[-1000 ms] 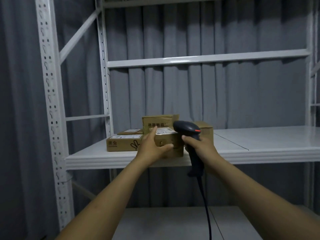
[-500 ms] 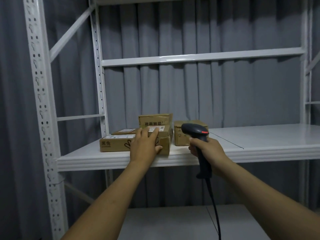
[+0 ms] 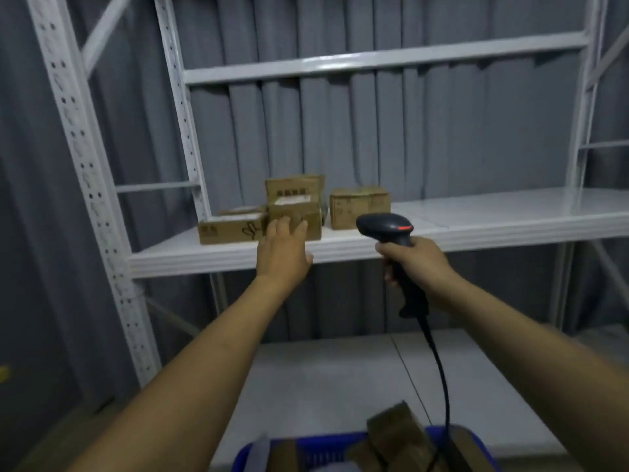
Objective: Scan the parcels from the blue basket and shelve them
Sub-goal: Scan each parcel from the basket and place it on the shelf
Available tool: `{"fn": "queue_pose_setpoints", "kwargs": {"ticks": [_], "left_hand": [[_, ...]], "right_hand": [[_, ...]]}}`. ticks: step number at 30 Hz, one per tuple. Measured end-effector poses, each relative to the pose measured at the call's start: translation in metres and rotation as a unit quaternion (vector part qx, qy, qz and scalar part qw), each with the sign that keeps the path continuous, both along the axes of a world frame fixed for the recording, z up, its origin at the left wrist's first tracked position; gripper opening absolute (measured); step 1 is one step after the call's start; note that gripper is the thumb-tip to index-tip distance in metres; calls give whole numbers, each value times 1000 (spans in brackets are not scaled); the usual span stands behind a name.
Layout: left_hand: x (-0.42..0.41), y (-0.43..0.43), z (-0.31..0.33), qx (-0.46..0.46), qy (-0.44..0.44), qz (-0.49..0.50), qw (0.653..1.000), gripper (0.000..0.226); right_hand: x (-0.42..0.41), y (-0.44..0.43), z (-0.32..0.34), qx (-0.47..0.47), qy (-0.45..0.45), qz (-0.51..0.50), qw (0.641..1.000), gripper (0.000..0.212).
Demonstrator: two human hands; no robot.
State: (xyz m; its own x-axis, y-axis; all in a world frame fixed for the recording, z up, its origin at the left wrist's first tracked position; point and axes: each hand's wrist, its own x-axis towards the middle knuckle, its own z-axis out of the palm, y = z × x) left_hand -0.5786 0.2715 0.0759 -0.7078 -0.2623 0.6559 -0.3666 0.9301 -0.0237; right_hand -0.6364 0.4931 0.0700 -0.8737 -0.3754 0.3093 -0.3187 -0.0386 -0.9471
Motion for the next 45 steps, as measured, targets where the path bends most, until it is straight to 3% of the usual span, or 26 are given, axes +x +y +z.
{"fn": "queue_pose_setpoints", "kwargs": {"ticks": [12, 18, 20, 26, 31, 34, 36, 38, 41, 43, 45], "left_hand": [[112, 79, -184, 137, -160, -64, 975, 56], [150, 91, -300, 182, -274, -38, 944, 50], [163, 89, -333, 235, -322, -16, 917, 59], [180, 78, -386, 242, -396, 4, 886, 68], [185, 90, -406, 354, -284, 37, 890, 87], [184, 101, -410, 481, -180, 84, 854, 110], [180, 102, -414, 563, -131, 107, 809, 114], [177, 101, -418, 620, -106, 136, 765, 101], [179, 97, -420, 654, -80, 155, 736, 64], [183, 96, -416, 682, -39, 140, 717, 57], [188, 94, -409, 681, 3, 124, 722, 59]], "right_hand": [[108, 88, -137, 131, -71, 0, 989, 17], [121, 99, -234, 171, -151, 1, 974, 21], [123, 97, -262, 169, -184, 7, 968, 19], [121, 89, -313, 221, -201, 45, 953, 19], [118, 77, -338, 250, -221, 53, 941, 17], [123, 67, -343, 251, -236, 67, 936, 17], [126, 63, -345, 259, -233, 71, 934, 14], [128, 61, -344, 263, -227, 78, 934, 14], [131, 60, -339, 258, -232, 94, 933, 13], [134, 63, -332, 250, -235, 102, 934, 14], [135, 66, -322, 246, -228, 103, 936, 13]]}}
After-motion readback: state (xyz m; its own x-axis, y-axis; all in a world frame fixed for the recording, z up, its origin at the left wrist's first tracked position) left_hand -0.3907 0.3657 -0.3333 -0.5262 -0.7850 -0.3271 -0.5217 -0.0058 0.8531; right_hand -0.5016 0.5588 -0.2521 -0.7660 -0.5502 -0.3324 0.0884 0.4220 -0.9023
